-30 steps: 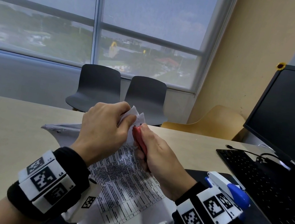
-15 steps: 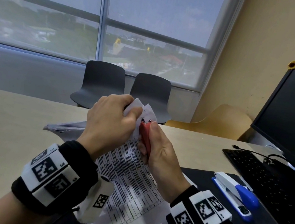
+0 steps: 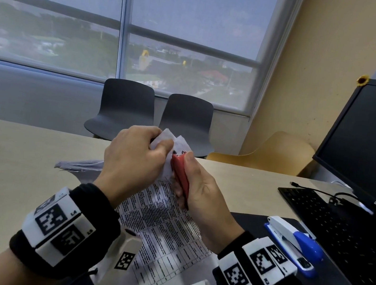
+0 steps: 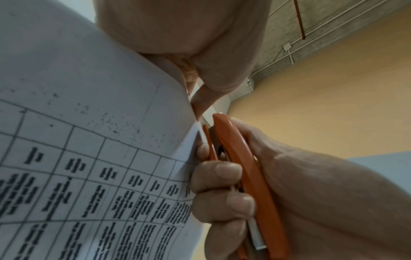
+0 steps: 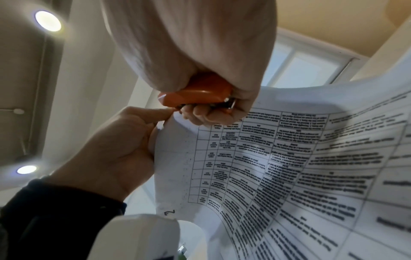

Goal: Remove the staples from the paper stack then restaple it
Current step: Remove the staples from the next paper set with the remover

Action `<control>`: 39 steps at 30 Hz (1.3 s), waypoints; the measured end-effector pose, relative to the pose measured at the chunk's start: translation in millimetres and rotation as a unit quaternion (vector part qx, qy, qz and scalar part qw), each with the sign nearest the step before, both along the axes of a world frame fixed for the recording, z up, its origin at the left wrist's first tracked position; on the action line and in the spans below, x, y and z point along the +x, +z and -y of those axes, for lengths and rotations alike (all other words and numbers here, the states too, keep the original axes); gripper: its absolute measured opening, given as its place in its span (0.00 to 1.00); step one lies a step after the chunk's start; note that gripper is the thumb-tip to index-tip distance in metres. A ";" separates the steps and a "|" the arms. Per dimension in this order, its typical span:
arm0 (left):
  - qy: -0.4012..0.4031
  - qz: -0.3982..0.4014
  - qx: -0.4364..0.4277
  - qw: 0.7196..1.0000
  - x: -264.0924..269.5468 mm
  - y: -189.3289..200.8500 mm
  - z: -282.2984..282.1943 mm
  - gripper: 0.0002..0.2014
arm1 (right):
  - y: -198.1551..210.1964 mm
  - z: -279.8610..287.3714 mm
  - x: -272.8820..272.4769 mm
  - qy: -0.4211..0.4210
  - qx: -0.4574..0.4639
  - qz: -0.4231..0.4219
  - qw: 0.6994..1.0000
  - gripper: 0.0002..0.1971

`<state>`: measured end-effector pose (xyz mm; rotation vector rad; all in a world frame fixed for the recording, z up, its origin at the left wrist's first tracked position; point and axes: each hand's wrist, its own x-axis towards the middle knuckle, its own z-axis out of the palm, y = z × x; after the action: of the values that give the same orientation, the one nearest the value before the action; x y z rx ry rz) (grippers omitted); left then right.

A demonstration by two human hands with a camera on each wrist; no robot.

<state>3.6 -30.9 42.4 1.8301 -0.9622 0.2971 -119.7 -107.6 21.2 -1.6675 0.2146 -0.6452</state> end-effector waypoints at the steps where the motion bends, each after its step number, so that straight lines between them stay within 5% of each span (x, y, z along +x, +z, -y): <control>1: 0.004 0.000 0.001 1.000 -0.7 -0.5 0.2 0.16 | -0.7 0.7 -0.9 -0.009 -0.007 -0.007 1.000 0.21; 20: -0.002 -0.024 -0.004 1.000 0.0 -4.3 -0.2 0.16 | 7.2 4.6 -6.8 -0.024 -0.056 -0.076 0.995 0.21; 29: 0.003 0.155 0.009 0.988 -8.4 -1.5 -4.8 0.17 | 23.1 5.4 -13.5 -0.049 -0.048 -0.138 0.988 0.28; 35: 0.020 0.148 0.015 0.989 -15.3 -5.5 -1.3 0.17 | 9.9 -0.3 -8.2 -0.095 -0.068 -0.088 0.989 0.27; 39: 0.021 0.099 0.001 0.995 -7.7 -3.7 -2.3 0.16 | -1.0 -5.8 -2.2 -0.038 -0.001 -0.021 0.999 0.20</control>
<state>-4.1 -28.5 38.7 1.8501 -1.0609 0.5120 -121.9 -101.9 20.2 -1.6832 0.3086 -0.6677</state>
